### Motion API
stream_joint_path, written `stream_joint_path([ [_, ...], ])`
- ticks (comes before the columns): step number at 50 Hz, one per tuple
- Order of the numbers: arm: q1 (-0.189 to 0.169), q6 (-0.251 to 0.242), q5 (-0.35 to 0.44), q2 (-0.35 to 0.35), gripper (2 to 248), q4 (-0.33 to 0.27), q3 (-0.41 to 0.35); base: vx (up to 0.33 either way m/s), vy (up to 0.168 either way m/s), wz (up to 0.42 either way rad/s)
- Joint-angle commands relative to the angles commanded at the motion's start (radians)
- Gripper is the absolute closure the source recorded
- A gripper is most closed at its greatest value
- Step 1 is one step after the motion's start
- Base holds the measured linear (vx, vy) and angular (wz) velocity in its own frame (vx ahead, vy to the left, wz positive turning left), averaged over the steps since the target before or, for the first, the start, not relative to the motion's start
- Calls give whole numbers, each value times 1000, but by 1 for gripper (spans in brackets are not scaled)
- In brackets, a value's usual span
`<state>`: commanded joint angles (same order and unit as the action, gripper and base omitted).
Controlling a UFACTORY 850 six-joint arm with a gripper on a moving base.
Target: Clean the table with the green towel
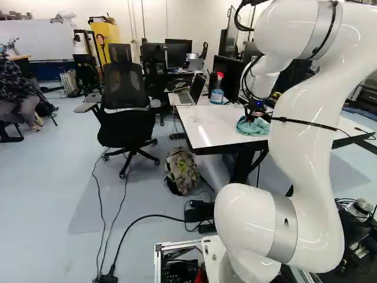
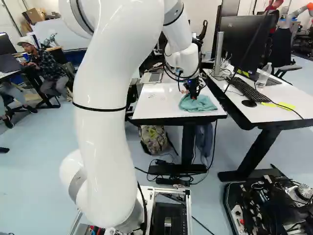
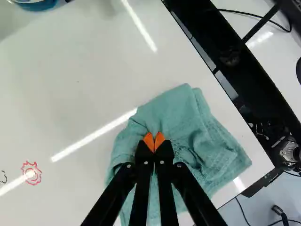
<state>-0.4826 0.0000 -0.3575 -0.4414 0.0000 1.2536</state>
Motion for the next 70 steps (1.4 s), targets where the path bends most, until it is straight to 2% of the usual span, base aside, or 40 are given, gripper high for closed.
stream_joint_path([
  [43,2,0,0,111,229,0,-22,0,0,0],
  [70,62,0,0,244,229,0,-108,0,0,0],
])
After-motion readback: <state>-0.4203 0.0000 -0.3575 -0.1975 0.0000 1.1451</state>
